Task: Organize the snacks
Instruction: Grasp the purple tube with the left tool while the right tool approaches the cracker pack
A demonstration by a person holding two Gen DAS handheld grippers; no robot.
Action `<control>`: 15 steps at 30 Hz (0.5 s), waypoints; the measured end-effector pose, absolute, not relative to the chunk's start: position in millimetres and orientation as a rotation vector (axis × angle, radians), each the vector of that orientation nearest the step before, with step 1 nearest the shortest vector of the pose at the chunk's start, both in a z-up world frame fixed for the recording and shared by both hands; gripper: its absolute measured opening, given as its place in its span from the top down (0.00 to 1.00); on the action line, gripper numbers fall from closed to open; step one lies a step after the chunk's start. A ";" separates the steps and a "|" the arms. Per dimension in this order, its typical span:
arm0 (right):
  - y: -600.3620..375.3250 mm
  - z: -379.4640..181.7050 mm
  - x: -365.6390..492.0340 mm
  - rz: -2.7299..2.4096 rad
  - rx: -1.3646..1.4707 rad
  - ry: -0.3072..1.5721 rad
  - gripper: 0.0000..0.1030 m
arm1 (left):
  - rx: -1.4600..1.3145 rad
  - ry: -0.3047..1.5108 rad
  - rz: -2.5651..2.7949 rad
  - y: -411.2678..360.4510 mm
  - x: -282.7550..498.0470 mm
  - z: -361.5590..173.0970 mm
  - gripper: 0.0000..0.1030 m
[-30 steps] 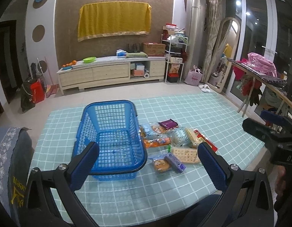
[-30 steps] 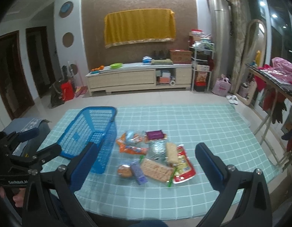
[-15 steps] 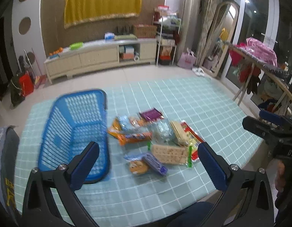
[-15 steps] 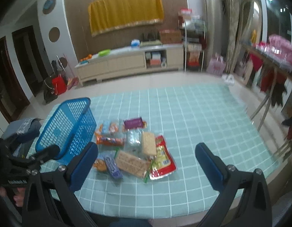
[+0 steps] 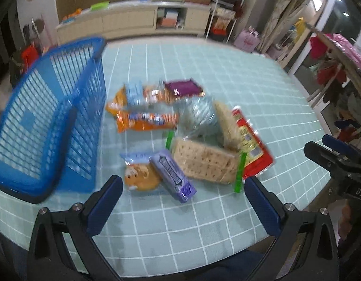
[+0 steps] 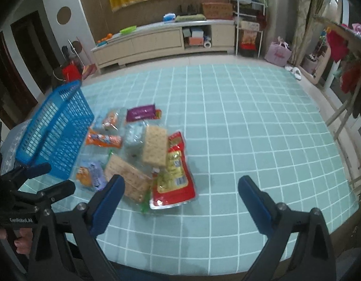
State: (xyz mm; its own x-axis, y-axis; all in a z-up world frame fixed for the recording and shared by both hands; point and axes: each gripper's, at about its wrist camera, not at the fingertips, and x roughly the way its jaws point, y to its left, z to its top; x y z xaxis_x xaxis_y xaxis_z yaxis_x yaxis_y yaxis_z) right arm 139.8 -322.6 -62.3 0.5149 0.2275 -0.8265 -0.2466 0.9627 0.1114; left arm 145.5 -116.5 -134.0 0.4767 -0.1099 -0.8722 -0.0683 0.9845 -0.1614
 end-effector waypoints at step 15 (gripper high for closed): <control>-327.0 -99.5 158.1 0.343 -0.042 1.011 0.04 | -0.109 1.187 0.109 -132.5 173.3 -197.6 0.27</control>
